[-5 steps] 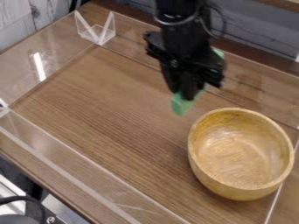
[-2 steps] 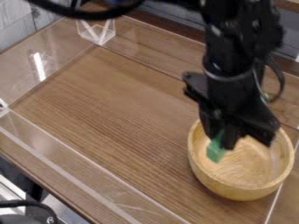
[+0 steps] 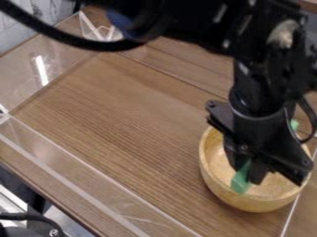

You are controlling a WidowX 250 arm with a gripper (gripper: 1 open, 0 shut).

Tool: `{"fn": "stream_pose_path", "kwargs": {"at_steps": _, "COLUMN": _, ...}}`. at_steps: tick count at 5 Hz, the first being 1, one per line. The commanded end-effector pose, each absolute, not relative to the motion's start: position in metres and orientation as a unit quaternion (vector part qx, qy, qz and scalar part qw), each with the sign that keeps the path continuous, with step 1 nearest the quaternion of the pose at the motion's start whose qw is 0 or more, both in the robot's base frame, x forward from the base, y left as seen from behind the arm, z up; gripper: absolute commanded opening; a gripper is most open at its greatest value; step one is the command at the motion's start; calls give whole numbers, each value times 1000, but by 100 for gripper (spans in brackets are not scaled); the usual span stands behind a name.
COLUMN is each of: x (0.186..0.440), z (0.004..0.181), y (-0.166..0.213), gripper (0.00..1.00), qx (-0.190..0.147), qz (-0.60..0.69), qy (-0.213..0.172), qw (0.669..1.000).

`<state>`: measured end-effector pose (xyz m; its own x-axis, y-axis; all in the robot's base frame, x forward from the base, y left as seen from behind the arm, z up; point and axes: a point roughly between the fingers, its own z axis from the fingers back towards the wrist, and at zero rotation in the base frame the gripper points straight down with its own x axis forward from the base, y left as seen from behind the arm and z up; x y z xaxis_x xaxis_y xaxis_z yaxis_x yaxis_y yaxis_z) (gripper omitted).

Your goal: Put the green block in the brown bowl

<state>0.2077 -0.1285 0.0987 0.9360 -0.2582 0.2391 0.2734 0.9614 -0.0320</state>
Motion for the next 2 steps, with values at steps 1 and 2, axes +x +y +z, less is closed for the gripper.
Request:
{"fn": "stream_pose_path", "kwargs": {"at_steps": 1, "x": 213, "z": 107, "y": -134, "gripper": 0, "qx": -37, "qz": -135, "qy": -133, "qw": 981}}
{"fn": "stream_pose_path", "kwargs": {"at_steps": 2, "x": 213, "z": 108, "y": -133, "gripper": 0, "qx": -32, "qz": -134, "qy": -131, "qw": 982}}
